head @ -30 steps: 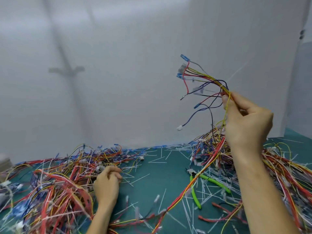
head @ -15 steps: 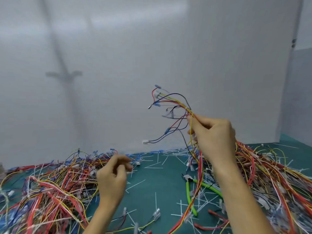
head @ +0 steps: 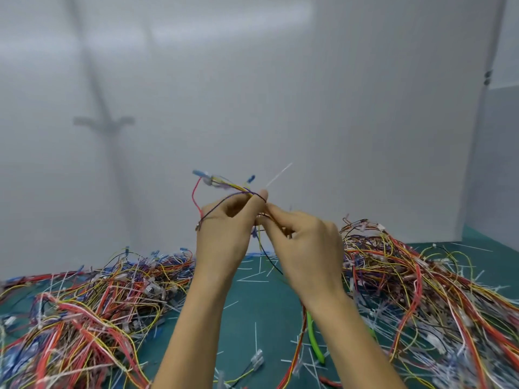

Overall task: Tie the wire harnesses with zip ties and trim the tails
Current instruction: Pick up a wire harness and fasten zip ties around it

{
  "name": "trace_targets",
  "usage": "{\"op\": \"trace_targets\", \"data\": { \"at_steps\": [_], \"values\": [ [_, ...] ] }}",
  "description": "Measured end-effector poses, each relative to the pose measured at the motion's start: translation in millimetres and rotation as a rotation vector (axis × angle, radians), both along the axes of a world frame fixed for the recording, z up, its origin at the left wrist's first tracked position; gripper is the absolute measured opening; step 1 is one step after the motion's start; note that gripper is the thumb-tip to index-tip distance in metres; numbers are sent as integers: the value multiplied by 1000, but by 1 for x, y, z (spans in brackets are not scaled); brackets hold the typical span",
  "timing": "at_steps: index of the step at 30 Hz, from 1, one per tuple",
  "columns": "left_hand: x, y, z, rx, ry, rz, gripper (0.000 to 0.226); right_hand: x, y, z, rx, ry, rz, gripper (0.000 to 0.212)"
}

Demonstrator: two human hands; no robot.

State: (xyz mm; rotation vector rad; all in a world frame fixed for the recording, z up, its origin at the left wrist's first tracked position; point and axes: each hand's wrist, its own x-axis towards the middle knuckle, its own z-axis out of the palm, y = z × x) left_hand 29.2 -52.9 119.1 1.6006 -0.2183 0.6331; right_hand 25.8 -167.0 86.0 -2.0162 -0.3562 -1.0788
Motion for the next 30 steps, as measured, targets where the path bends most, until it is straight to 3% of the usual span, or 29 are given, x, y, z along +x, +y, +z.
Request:
{"op": "trace_targets", "data": {
  "at_steps": [3, 7, 10, 13, 19, 22, 26, 30],
  "values": [
    [1, 8, -10, -33, -46, 12, 21, 0, -6, 5, -203, 123, 103, 28],
    [0, 20, -20, -71, 87, -137, 13, 0, -27, 12, -201, 356, 316, 23],
    [-1, 22, -21, -10, 107, -210, 15, 3, -35, 14, -129, 323, 203, 11],
    [-2, 21, -19, 31, 89, -255, 16, 2, -37, 16, -81, 292, 132, 11],
    [-6, 16, -17, -7, 38, -260, 19, -3, -36, 21, -210, 440, 337, 25],
    [-7, 9, -16, -127, 70, -245, 18, -1, -36, 18, -246, 425, 349, 12],
    [-10, 5, -14, -158, 60, -238, 22, 3, -34, 17, -63, 294, 221, 9],
    [-12, 14, -9, -57, 11, -28, 15, 2, -32, 18, 212, 257, 281, 14]
  ]
}}
